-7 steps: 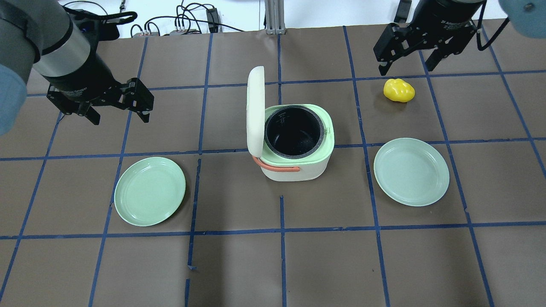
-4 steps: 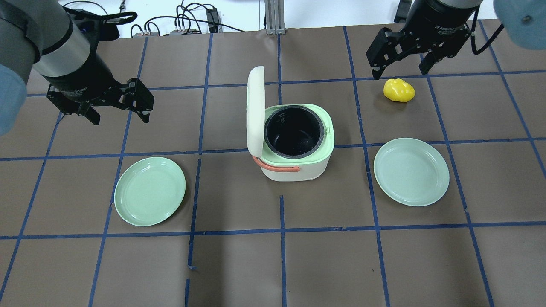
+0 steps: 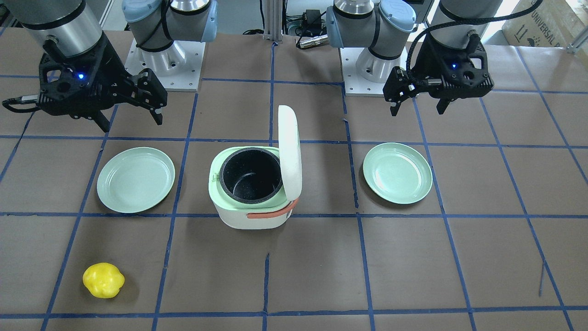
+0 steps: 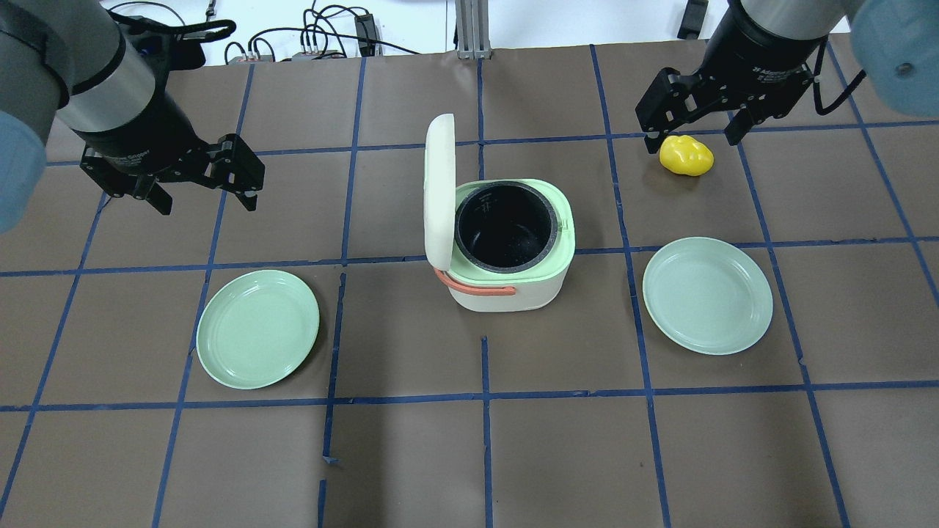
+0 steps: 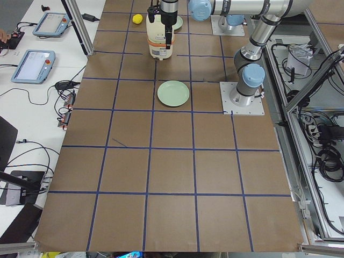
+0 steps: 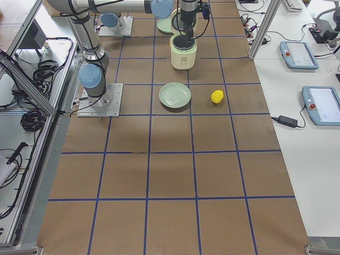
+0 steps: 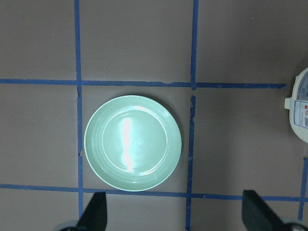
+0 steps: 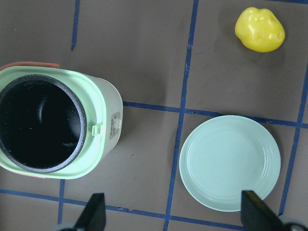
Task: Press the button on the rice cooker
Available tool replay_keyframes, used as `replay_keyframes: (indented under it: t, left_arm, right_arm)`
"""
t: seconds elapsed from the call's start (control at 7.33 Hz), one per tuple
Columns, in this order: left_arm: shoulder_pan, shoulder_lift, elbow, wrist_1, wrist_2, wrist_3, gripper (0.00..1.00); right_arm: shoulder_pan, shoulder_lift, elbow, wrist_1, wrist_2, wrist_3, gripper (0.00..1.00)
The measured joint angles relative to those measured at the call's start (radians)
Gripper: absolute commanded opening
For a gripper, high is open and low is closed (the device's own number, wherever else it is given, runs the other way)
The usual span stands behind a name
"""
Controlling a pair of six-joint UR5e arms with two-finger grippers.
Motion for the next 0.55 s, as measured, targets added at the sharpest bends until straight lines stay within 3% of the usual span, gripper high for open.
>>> replay_keyframes:
  t: [0.55]
  left_arm:
    - [0.000,0.000,0.000,-0.001,0.000,0.000,1.00]
  right_arm:
    - [-0.001,-0.002,-0.003,0.003,-0.010,0.001,1.00]
